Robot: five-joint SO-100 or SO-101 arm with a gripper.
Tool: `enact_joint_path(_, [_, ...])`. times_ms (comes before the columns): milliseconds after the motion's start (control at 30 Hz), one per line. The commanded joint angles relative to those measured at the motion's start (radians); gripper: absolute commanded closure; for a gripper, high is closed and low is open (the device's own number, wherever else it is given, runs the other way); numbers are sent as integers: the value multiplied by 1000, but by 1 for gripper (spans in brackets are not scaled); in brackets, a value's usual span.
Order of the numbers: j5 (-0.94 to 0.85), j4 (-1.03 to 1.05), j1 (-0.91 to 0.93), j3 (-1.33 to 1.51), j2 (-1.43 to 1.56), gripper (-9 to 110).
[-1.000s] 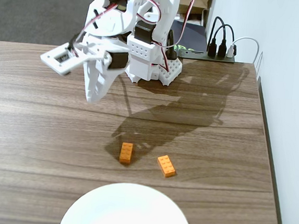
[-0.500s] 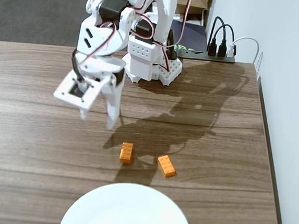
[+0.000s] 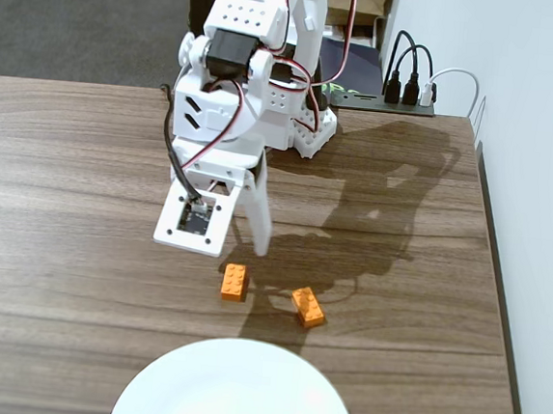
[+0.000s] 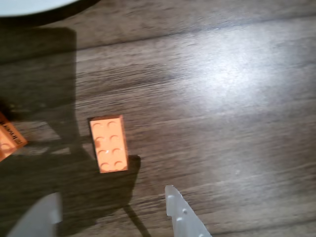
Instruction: Grasp a lego block and put it on the plate.
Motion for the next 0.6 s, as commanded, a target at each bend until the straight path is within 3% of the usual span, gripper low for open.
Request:
enact_joint_path(0, [11,0,-15,-46,-6,71])
enact_joint_path(567, [12,-107,8,-83,-170,71])
